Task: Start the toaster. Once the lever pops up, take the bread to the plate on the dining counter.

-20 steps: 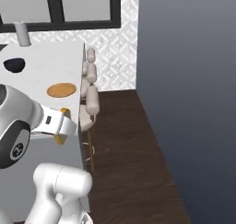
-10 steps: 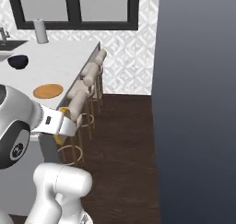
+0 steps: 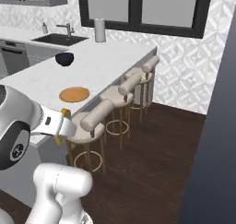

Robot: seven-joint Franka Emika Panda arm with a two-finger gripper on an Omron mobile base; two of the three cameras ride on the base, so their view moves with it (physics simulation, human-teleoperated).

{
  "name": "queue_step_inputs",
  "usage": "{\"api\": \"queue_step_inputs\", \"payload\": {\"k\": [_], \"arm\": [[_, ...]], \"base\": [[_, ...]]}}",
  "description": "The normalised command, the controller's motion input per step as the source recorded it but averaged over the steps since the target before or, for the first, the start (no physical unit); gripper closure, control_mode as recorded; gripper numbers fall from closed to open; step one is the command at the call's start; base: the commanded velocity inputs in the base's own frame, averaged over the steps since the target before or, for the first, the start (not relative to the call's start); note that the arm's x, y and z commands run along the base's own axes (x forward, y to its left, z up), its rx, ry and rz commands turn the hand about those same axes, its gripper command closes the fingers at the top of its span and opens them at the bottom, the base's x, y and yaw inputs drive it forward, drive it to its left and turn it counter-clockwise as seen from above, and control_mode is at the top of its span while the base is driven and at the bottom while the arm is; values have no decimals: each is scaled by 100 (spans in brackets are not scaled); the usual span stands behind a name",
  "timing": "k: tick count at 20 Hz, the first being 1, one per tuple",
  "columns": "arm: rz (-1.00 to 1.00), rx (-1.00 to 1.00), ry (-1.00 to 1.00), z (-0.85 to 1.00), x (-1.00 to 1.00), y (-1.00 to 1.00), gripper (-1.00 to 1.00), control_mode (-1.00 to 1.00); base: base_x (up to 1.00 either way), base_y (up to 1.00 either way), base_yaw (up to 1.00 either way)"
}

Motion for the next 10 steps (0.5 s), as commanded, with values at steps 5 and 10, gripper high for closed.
{"api": "queue_step_inputs", "payload": {"k": [5, 10], "arm": [[0, 0, 0, 0, 0, 0, 100, 100], [0, 0, 0, 0, 0, 0, 100, 100]], "base": [[67, -45, 68], [36, -75, 59]]}}
